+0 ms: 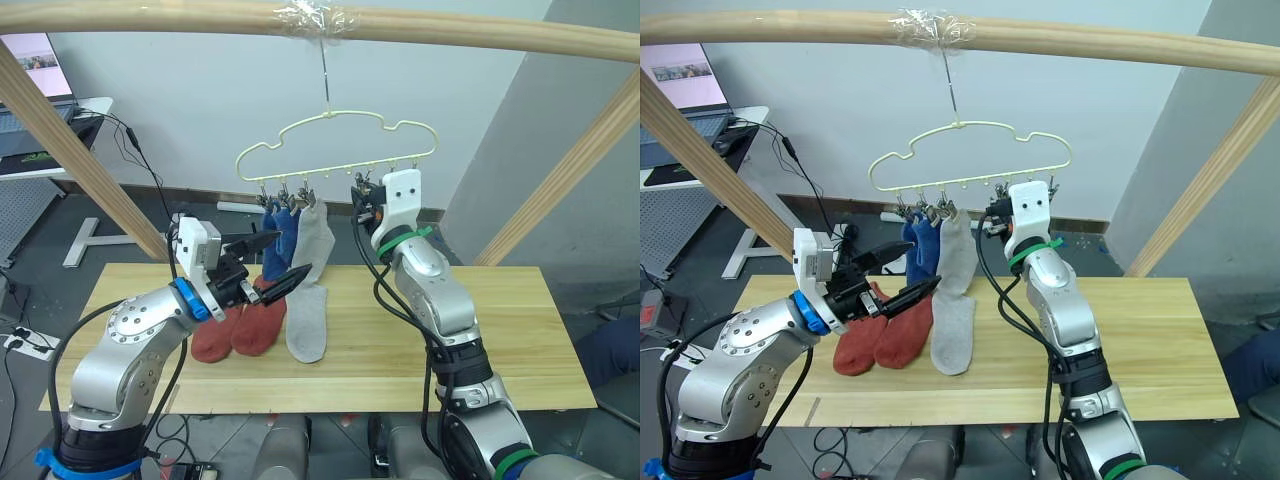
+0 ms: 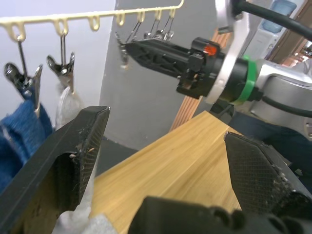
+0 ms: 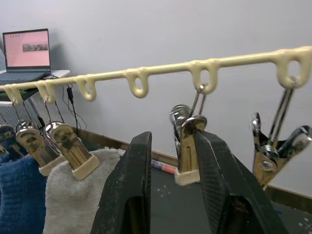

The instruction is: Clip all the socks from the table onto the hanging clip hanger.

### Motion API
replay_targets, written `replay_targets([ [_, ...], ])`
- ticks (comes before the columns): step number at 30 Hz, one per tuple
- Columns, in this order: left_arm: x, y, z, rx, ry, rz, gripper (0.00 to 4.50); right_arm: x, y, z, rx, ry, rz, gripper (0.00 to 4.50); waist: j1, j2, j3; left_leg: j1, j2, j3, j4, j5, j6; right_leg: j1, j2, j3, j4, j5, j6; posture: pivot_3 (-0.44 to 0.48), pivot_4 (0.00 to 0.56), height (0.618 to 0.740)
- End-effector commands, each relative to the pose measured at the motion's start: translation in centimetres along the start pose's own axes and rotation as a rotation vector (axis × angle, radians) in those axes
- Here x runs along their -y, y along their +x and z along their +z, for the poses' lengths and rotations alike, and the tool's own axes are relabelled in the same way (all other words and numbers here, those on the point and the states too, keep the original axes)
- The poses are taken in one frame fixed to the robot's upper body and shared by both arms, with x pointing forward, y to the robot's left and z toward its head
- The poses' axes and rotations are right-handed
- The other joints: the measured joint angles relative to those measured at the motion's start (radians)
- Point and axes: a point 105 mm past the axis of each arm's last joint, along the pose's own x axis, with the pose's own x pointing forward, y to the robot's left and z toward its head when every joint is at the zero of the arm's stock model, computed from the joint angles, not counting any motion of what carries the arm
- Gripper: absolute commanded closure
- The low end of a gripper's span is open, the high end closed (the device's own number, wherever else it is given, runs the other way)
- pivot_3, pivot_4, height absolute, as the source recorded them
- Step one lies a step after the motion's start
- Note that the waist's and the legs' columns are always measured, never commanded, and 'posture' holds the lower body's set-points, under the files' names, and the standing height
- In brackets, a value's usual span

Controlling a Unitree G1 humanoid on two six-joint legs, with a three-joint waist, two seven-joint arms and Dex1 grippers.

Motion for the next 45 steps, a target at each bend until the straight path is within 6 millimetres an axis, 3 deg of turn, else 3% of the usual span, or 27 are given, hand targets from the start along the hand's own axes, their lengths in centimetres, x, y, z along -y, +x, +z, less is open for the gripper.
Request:
replay_targets([
  [1, 0.5, 0.1, 1.6, 0.048, 0.041, -0.011, 0.20, -0.3, 0.4, 1.5, 0.065, 0.006, 0.018, 3.12, 0.000, 0.000, 0.000, 0.000, 0.000, 0.000, 0.000, 0.000, 0.000, 0.000, 0.000, 0.000, 0.000, 0.000, 0.000, 0.211, 0.206, 0.740],
  [16, 1.1, 0.1, 1.7, 0.053, 0.025, -0.008, 0.20, 1.2, 1.2, 0.5, 0.023, -0.004, -0.070, 3.12, 0.001, 0.000, 0.000, 0.000, 0.000, 0.001, 0.000, 0.000, 0.000, 0.000, 0.000, 0.001, 0.000, 0.000, -0.001, 0.226, 0.212, 0.740],
  [19, 1.1, 0.1, 1.7, 0.053, 0.024, -0.009, 0.20, 1.2, 1.2, 0.7, 0.030, -0.005, -0.071, 2.61, 0.000, 0.001, 0.001, 0.000, 0.000, 0.001, 0.000, 0.000, 0.000, 0.000, 0.000, 0.001, 0.000, 0.000, -0.001, 0.218, 0.215, 0.740],
  [23, 1.1, 0.2, 1.7, 0.054, 0.022, -0.012, 0.20, 0.9, 1.3, 0.9, 0.040, 0.000, -0.065, 1.28, 0.000, 0.001, 0.001, 0.000, 0.000, 0.000, 0.000, 0.000, 0.000, 0.000, 0.001, 0.000, 0.000, 0.000, -0.001, 0.216, 0.213, 0.740],
  [38, 1.2, 0.2, 1.6, 0.054, 0.018, -0.011, 0.20, -1.2, 2.0, 1.8, 0.062, 0.051, -0.010, 1.28, 0.000, 0.001, 0.001, 0.000, 0.000, 0.000, 0.000, 0.000, 0.000, 0.000, 0.001, 0.000, 0.000, 0.000, -0.001, 0.216, 0.212, 0.740],
  [45, 1.2, 0.0, 1.5, 0.050, 0.018, -0.004, 0.20, -0.5, 1.3, 1.0, 0.032, 0.046, -0.031, 1.28, 0.000, 0.001, 0.001, 0.000, 0.000, 0.000, 0.000, 0.000, 0.000, 0.000, 0.001, 0.001, 0.000, 0.000, -0.001, 0.223, 0.214, 0.740],
])
